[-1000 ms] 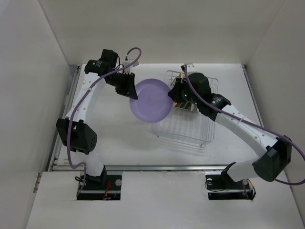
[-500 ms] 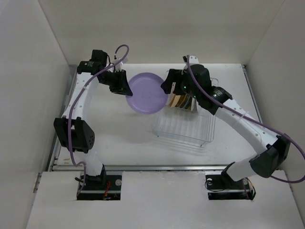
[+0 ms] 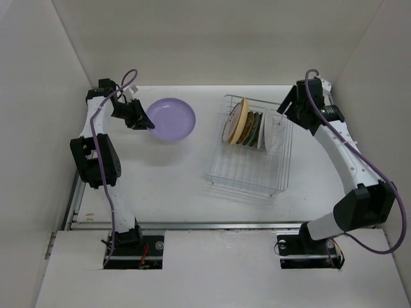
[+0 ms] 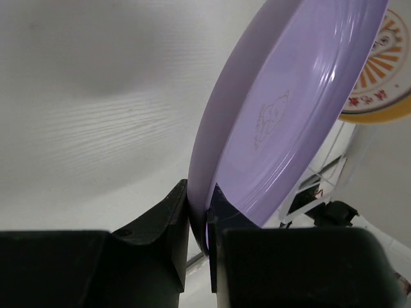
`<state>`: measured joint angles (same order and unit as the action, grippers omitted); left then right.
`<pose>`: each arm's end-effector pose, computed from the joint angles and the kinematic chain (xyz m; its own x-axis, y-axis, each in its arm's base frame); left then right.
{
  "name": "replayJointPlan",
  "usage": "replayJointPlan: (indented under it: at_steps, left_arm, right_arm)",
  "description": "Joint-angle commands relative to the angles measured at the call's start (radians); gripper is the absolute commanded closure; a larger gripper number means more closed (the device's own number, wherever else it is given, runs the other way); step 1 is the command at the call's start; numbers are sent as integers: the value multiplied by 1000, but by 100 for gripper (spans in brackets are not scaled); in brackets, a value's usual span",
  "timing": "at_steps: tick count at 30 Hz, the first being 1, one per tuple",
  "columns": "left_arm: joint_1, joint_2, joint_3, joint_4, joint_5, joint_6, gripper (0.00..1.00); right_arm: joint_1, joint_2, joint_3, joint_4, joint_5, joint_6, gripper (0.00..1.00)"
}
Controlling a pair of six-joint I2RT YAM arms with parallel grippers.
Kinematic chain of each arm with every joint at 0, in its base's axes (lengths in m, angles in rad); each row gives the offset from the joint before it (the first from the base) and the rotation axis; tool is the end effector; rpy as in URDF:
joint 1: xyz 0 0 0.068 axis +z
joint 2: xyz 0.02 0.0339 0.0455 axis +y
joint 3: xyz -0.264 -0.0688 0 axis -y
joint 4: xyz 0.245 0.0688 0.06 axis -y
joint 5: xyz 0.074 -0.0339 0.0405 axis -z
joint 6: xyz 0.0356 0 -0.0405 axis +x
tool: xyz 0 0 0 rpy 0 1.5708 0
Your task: Unload the plates from the dish rack
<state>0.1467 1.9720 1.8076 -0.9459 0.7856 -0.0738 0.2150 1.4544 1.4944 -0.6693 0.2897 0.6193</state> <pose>0.4179 0.0363 0.2868 -0.8991 -0.1855 -0.3965 0.1417 0.7336 -0.6646 0.3140 0.0582 0.3818 -0.4560 0.4698 -0.7559 0.3510 0.8754 0.3324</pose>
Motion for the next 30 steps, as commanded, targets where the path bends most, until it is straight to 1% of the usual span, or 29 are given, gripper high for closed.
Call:
replayJointPlan:
  at_steps: [1,4,6,8,10,11,13,15,17,18,19,20,22,23,27,28,30]
  left_arm:
    - [10,16,-7,-11,-5,9,100]
    - [10,54,-34,-11,-29,9,100]
    - [10,86,-45,-22,-64,32,100]
    - [10,97,-45,-22,-74,60,100]
    - [10,97,-76,-22,-94,74,100]
    - [10,97,-97,-22,-107,74,100]
    - [10,97,-122,-22,-120,74,100]
    - [19,88,-143,-10,-134,74,100]
    - [31,99,-156,18,-166,74,100]
    - [40,99,-165,18,-178,74,98]
    - [40,109,-165,30,-187,74,92]
    - [40,119,-165,30,-197,74,90]
    - [50,128,-165,30,-197,74,81]
    - [50,128,-165,39,-197,74,71]
    - [50,128,-143,48,-229,74,60]
    - [50,128,-134,48,-229,74,60]
    - [50,128,-125,39,-238,84,58]
  right_arm:
    - [-29,35,-55,-52,58,30,23]
    - [-39,111,-56,-79,141,17,25]
    - [-64,141,-56,-79,141,17,27]
    - [-65,173,-68,-34,141,-7,29]
    - [-75,204,-68,-24,181,-16,35]
    - [-89,240,-53,-24,196,-16,40]
    - [-89,274,-36,-24,197,-16,46]
    - [-101,311,-20,-24,233,-16,47]
    - [-101,326,-8,11,223,-75,53]
    - [-101,342,6,40,223,-96,58]
    - [-101,351,6,53,223,-131,73]
    - [-101,351,18,65,223,-147,80]
    - [-101,386,44,102,214,-183,92]
    - [-101,397,55,117,213,-229,100]
    - [-101,438,95,215,172,-381,100]
    - [-101,457,116,243,163,-436,100]
    - [-101,475,138,269,151,-483,100]
